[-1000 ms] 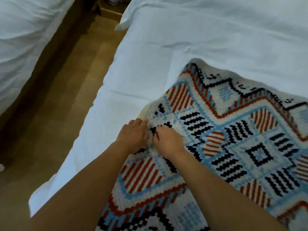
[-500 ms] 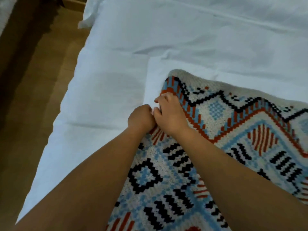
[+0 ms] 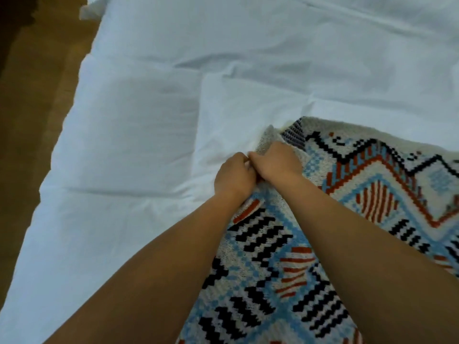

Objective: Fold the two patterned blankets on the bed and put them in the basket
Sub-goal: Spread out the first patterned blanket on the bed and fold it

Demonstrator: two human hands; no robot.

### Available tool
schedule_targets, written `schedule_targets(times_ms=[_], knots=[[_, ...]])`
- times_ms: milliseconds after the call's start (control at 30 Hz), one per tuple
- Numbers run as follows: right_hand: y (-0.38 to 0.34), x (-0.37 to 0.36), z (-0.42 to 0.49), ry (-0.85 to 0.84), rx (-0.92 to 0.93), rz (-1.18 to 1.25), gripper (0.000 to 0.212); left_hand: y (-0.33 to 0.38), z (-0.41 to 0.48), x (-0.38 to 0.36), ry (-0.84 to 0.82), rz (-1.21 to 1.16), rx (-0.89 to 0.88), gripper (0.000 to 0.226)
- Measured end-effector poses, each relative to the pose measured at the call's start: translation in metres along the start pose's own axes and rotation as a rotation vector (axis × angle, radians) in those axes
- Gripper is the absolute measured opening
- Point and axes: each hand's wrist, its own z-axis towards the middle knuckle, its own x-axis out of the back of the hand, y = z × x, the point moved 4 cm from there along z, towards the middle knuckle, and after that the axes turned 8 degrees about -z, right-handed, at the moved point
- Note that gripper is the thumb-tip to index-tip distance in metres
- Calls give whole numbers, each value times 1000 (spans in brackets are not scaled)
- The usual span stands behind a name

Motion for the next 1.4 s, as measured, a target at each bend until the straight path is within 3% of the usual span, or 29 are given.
schedule_targets(times_ms=[200, 333, 533, 633, 700, 767, 900, 1167, 1400], knots=[[-32, 4, -1, 16, 58, 245, 36, 6, -4, 34, 97, -64, -175, 10], [-98, 26, -11, 197, 269, 484, 25, 8, 9, 112, 328, -44, -265, 11], [-214, 23, -10, 221, 550, 621, 12, -31, 26, 209, 572, 31, -277, 24], [-226, -32, -2, 59, 613, 394, 14, -77, 35, 207, 508, 72, -111, 41], [-220, -73, -3, -24, 651, 120, 47, -106, 41, 195, 431, 42, 7, 48], [-217, -92, -1, 42, 688, 19, 57, -118, 46, 187, 403, 20, -9, 48], [-219, -97, 10, 100, 695, -33, 57, -120, 56, 184, 399, 1, -68, 47], [-212, -92, -5, 16, 704, -18, 58, -119, 54, 191, 254, -55, 7, 47], [-165, -86, -69, 21, 611, 114, 56, -122, -31, 164, 344, 26, -22, 50]])
